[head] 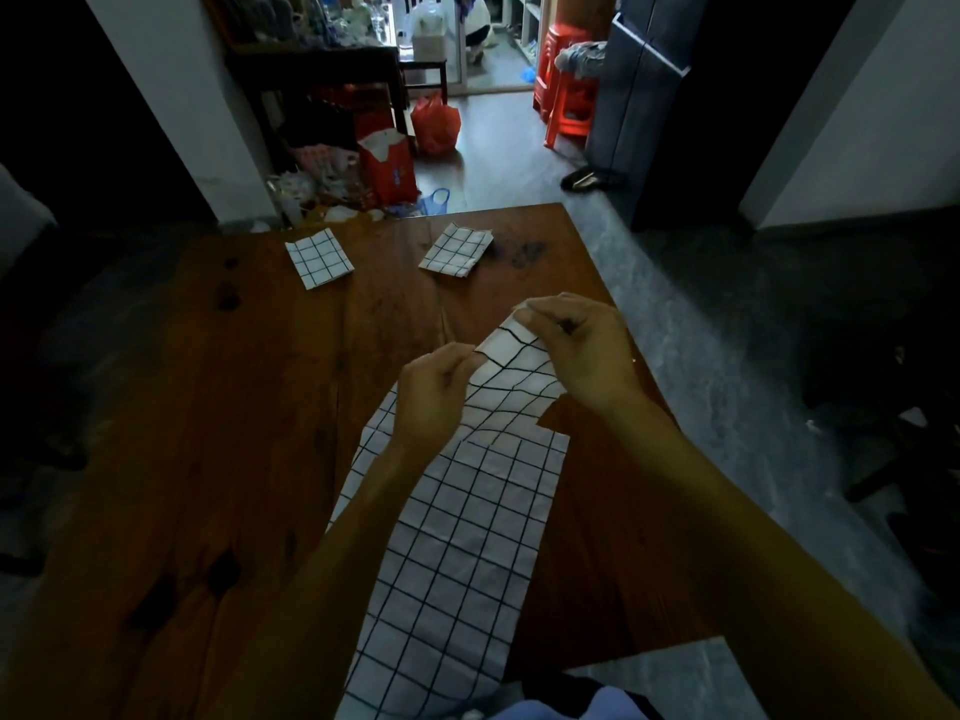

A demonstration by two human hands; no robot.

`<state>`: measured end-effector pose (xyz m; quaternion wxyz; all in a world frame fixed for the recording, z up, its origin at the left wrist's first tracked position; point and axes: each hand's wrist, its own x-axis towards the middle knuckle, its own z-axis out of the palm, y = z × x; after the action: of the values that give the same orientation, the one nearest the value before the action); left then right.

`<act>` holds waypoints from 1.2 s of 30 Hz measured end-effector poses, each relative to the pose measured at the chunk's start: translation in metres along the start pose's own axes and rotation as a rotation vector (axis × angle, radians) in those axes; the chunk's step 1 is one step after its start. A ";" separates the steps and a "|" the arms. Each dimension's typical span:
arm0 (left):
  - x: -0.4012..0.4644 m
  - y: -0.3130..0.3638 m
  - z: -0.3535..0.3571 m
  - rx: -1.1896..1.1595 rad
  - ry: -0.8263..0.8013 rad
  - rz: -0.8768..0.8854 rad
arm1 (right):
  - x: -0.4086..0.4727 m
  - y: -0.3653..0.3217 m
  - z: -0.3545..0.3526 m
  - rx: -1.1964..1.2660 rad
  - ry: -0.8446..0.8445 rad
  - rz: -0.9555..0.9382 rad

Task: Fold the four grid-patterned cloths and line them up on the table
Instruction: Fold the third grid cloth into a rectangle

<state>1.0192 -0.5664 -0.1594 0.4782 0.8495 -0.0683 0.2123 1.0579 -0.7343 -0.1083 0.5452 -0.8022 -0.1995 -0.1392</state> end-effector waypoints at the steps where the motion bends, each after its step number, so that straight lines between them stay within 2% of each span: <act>1: -0.001 -0.005 -0.003 0.019 0.005 0.008 | 0.000 0.001 -0.003 0.012 0.025 0.016; 5: -0.012 -0.022 -0.012 0.031 0.018 -0.042 | 0.009 0.000 -0.019 0.089 0.149 0.070; 11: -0.011 -0.016 -0.009 0.019 0.009 -0.078 | 0.016 -0.003 -0.020 0.027 0.150 0.056; 16: 0.007 -0.002 -0.005 -0.057 -0.104 -0.176 | 0.011 0.003 -0.022 -0.011 0.143 0.050; 20: 0.020 0.008 -0.001 0.007 -0.157 -0.097 | 0.008 0.001 -0.020 0.029 0.141 0.032; 24: 0.029 0.006 0.001 0.114 -0.091 -0.109 | 0.005 -0.003 -0.021 0.088 0.159 0.056; 26: 0.033 0.008 0.001 0.136 -0.035 -0.120 | 0.002 -0.007 -0.022 0.108 0.135 0.074; 29: 0.038 0.011 0.004 0.080 0.034 -0.122 | -0.004 -0.014 -0.025 0.151 -0.016 0.135; 31: 0.041 0.013 0.004 0.029 0.034 -0.121 | -0.008 -0.016 -0.025 0.160 -0.095 0.238; 33: 0.042 0.015 0.005 -0.012 -0.012 -0.094 | -0.010 -0.013 -0.023 0.131 -0.079 0.294; 36: 0.039 0.020 0.008 -0.052 -0.100 -0.066 | -0.010 -0.001 -0.019 -0.067 -0.010 0.218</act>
<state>1.0506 -0.5800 -0.1305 0.5028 0.8481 -0.0694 0.1520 1.0489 -0.7536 -0.1046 0.5291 -0.8376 -0.1090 -0.0817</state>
